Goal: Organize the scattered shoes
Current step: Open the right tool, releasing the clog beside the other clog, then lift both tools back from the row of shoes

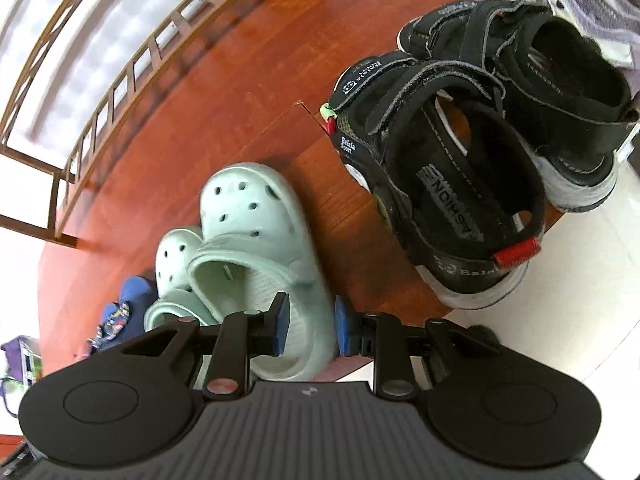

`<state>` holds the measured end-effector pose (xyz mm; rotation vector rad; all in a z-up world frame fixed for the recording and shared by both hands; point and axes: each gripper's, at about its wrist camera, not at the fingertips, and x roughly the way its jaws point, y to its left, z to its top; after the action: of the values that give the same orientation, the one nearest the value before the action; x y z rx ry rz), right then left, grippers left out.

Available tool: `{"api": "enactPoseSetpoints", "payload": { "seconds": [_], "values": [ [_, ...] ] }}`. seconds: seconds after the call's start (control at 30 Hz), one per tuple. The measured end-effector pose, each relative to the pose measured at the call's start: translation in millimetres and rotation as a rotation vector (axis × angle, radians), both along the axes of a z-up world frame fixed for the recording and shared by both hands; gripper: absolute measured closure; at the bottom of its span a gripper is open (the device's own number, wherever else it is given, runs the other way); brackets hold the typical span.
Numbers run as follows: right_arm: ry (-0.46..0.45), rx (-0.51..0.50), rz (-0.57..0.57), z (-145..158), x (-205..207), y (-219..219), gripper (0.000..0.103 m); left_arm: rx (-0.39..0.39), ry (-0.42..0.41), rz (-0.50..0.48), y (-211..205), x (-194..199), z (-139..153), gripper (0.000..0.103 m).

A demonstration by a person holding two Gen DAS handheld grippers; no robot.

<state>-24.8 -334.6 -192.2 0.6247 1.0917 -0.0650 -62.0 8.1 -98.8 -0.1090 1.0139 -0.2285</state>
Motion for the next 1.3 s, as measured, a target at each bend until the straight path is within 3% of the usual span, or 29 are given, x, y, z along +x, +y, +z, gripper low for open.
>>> {"api": "enactPoseSetpoints", "payload": {
  "seconds": [0.4,0.77,1.03,1.3],
  "values": [
    [-0.047,-0.132,0.094,28,-19,17,0.068,0.001,-0.011,0.012,6,-13,3,0.021],
    [-0.119,-0.266,0.169,78,-47,17,0.044,0.049,-0.067,0.120,10,-30,9,0.020],
    [-0.165,-0.400,0.215,108,-77,2,0.016,0.079,-0.097,0.224,9,-58,22,0.018],
    [-0.192,-0.444,0.216,121,-116,-28,0.007,0.092,-0.087,0.276,-9,-94,29,0.015]
  ]
}}
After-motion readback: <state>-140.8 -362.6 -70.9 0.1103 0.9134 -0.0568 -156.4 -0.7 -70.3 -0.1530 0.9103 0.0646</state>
